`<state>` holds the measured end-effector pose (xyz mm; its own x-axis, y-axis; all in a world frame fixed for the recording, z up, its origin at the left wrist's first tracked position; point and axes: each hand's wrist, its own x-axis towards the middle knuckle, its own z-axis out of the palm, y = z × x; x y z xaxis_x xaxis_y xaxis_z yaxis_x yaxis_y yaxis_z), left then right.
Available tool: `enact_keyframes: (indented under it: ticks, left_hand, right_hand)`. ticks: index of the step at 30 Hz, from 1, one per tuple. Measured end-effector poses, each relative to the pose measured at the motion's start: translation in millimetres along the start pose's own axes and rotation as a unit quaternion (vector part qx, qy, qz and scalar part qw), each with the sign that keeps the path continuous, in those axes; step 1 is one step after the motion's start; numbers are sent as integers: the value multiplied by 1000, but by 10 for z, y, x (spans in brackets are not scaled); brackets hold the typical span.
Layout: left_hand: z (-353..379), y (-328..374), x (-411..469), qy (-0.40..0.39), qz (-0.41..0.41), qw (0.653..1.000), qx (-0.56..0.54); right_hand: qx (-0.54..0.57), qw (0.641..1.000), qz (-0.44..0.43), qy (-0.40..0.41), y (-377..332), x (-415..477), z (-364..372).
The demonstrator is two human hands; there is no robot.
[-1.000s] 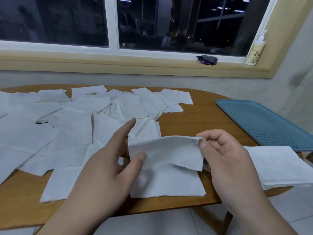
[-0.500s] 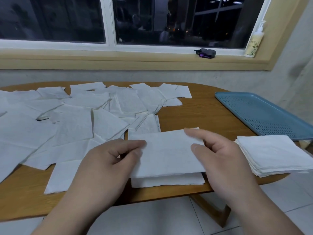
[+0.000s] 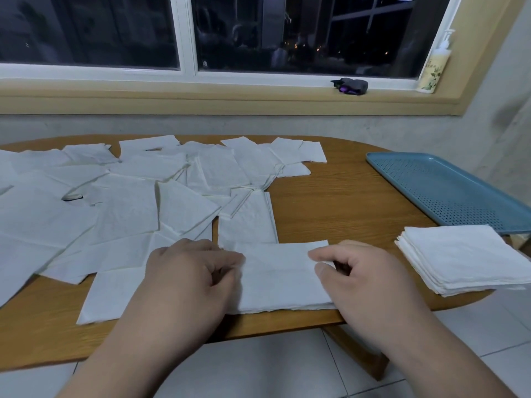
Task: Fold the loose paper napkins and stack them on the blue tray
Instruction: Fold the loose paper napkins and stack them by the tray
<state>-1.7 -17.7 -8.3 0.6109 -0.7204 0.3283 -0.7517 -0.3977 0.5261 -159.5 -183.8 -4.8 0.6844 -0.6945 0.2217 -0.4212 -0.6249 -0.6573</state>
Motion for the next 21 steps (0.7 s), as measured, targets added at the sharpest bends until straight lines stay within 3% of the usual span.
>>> enact_keyframes:
  ticks: [7,11,17,21]
  left_hand:
    - [57,-23,13,-30,14,994,103]
    - [111,-47,-8,-2,17,988,151]
    - [120,-84,-26,50,28,989,137]
    - [117,-67,-36,18,93,987,128]
  right_hand:
    - [-72,997,-24,-6,47,3,12]
    - [-122,991,-45,-24,23,3,19]
    - [-148,988,-50,-19,24,0,4]
    - [-160,985,-67,-11,13,0,-9]
